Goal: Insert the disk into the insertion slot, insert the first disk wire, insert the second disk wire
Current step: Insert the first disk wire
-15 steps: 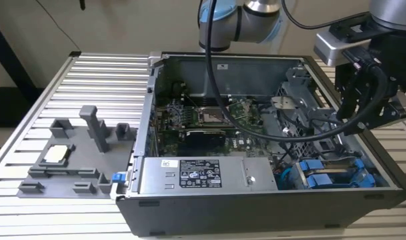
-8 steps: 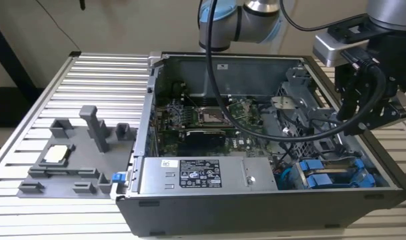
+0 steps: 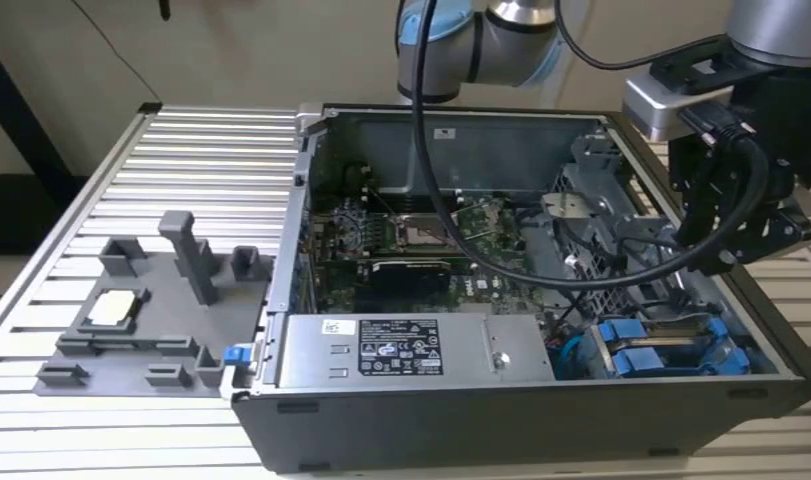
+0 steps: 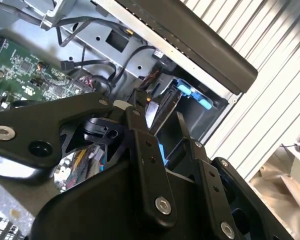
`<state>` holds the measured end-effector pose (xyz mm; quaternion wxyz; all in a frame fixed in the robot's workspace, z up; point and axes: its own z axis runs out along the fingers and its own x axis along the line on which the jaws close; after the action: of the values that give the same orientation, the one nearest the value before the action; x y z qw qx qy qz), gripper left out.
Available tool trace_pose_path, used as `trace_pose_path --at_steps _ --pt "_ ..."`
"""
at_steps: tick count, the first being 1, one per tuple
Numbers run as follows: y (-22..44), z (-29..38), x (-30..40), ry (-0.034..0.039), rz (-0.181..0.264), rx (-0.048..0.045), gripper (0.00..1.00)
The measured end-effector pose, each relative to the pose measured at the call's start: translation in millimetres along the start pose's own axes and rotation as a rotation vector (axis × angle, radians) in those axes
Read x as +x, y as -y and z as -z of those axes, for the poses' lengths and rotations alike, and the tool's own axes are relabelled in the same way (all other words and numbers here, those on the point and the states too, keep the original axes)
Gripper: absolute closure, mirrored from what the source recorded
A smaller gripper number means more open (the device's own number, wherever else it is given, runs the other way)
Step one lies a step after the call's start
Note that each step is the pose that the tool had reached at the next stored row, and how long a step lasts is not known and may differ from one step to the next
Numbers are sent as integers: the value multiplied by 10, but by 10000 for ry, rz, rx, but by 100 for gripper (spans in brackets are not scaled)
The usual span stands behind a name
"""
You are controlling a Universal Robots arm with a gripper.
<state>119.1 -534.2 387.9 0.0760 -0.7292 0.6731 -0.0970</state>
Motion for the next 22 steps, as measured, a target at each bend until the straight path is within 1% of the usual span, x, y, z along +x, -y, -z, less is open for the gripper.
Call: trace_pose_path --at_steps 2,3,6,11,12,13,14,15,17,22 --pt "-9 -2 0 -161 103 2 59" --pt "-13 -4 -1 -202 129 4 59" --pt "-14 -5 0 -217 136 5 59" --pt "-14 -5 -1 -222 136 5 59" --pt "-14 -4 -1 -222 136 5 62" --pt "-14 -4 -1 -223 136 5 62" --pt "-14 -5 -1 -222 137 5 68" --pt "-14 -5 -1 -222 136 5 68" --pt "-14 -5 -1 -222 137 5 80" --pt "-14 -5 -1 -223 136 5 81"
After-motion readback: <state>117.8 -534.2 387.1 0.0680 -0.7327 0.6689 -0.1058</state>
